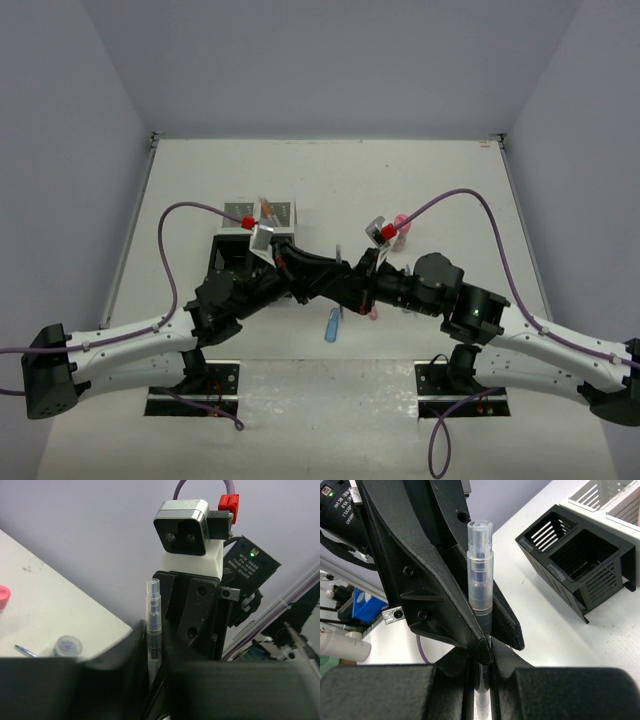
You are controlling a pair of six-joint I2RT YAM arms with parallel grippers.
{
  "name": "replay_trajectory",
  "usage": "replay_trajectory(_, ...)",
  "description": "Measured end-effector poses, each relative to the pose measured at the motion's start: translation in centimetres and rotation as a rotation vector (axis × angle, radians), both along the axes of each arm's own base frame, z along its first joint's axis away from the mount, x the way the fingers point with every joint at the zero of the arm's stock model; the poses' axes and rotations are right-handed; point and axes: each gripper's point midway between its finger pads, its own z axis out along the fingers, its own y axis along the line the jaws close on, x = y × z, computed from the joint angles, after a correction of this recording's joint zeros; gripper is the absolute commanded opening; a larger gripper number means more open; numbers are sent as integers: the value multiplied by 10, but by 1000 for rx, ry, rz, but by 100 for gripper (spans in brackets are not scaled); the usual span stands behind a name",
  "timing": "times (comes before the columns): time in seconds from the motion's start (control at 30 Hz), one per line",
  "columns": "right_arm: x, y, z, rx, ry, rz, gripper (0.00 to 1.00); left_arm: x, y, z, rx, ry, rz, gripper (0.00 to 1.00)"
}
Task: Sort the stationery into containers
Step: Close the pen cap on the pen.
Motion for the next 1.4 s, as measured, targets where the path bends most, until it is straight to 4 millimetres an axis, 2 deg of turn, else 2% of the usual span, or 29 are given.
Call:
replay_trajectory(0.03,-1,0,0,2,0,4,0,0,0,0,3,-6,3,85)
replay_trajectory(0.07,-2,0,1,3,0,10,0,2,1,0,6,-9,16,90)
replay_trajectory(0.13,-4,-1,3,11,-3,17,0,7,4,0,14,-6,44,89)
replay_trajectory(0.27,-5,-1,5,20,-7,18,0,14,5,8,38,-11,85,80)
replay_trajectory(0.3,-5,-1,4,19,-7,17,0,16,5,13,42,-16,95,73)
replay_trajectory(0.43,-5,-1,2,18,-6,21,0,22,8,36,34,-41,137,67)
replay_trajectory(0.53,-6,-1,2,18,-5,25,0,25,9,45,25,-50,153,55)
replay_trajectory(0.7,-6,-1,2,18,-5,28,0,28,5,35,58,-43,157,49)
replay_trajectory(0.77,-6,-1,2,18,-5,28,0,28,3,31,71,-39,155,35)
replay_trajectory(0.83,-6,-1,2,16,-5,27,0,29,1,28,78,-37,151,28)
replay_trajectory(0.9,-6,-1,0,10,-3,23,0,27,-1,27,81,-40,141,14)
replay_trajectory(1.03,-4,-2,-3,-4,-1,11,0,24,-5,26,85,-45,115,0)
replay_trajectory(1.23,4,-10,-8,-74,-8,-41,0,23,-11,21,98,-46,97,0)
replay_trajectory(1.4,10,-20,2,-162,-44,-78,0,22,-12,31,53,-68,84,0)
